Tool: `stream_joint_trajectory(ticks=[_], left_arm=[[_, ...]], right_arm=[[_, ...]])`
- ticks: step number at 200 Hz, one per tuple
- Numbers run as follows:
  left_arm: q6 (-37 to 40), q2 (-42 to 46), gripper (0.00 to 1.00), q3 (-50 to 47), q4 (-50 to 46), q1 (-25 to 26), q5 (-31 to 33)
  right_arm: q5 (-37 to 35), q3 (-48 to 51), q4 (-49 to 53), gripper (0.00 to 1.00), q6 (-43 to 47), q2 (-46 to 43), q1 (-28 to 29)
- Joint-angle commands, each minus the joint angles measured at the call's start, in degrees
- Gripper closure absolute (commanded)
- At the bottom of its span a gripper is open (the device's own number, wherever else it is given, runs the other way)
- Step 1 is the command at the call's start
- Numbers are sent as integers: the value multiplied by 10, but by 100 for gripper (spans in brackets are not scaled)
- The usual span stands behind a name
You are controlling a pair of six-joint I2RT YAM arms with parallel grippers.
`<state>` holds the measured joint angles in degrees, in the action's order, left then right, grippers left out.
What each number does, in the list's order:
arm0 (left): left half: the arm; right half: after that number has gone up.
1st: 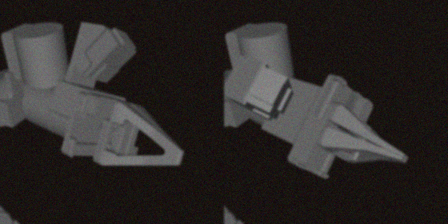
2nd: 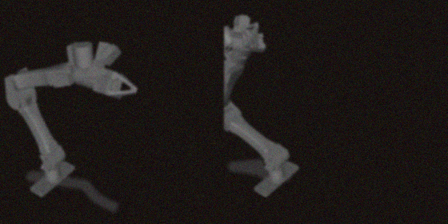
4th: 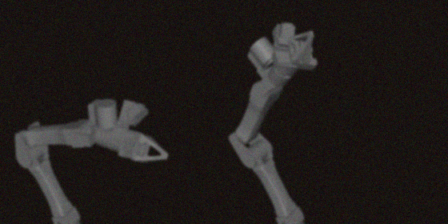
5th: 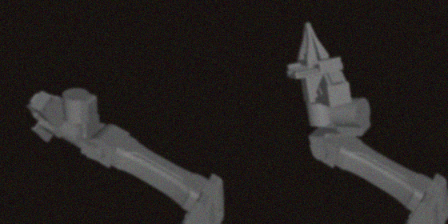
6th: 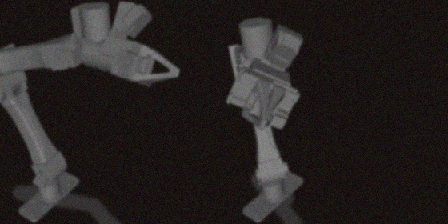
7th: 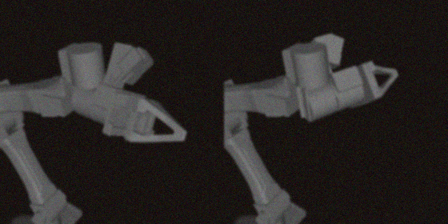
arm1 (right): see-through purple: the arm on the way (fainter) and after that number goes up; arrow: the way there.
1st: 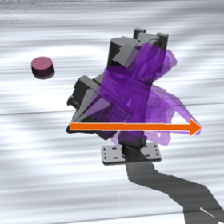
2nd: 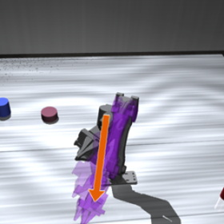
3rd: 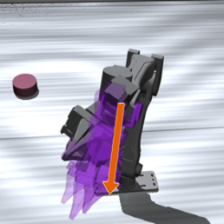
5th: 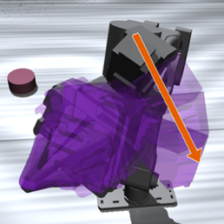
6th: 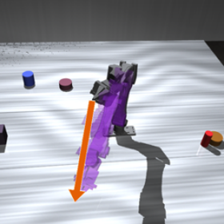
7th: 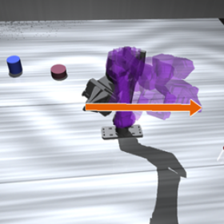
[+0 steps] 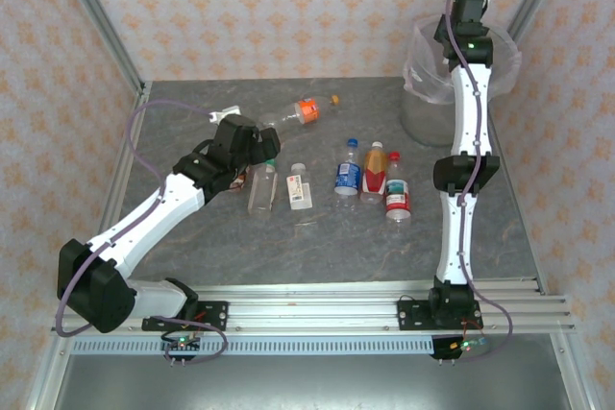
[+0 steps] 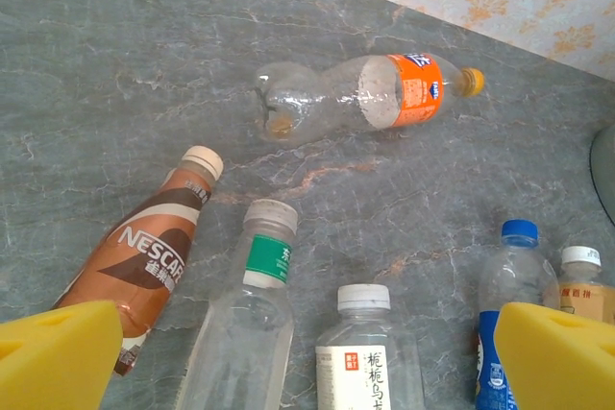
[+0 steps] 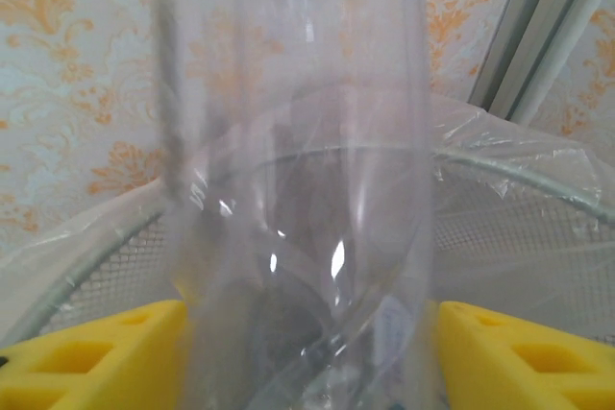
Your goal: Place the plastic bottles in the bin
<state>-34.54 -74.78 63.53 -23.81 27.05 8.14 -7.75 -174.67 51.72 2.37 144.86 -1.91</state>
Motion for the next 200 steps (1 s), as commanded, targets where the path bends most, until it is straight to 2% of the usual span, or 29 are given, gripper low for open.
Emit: stream_joint_trajectory(ticks=[1,39,48,93,136,163,200], left_arm=[[-10,-3,0,-1,-9,-8,10],[-13,-4,0,-3,-8,-12,6],[-13,-4,0,-4,-7,-12,6],[-11,-4,0,-8,-5,-15,8],[8,-1,0,-13,-1,-16,22],[15,0,0,-22,8,-17,23],[25,-4,0,-35,24,-17,25]], right_arm=[[-3,-59,88,26,-3,20,1],[-2,-70,98,12,0,18,0],[1,-70,98,0,-3,16,0],[22,-67,101,1,-12,-23,0],[64,-8,95,1,-16,-101,0],[78,56,80,1,-10,-160,0],[76,192,64,1,9,-260,2]])
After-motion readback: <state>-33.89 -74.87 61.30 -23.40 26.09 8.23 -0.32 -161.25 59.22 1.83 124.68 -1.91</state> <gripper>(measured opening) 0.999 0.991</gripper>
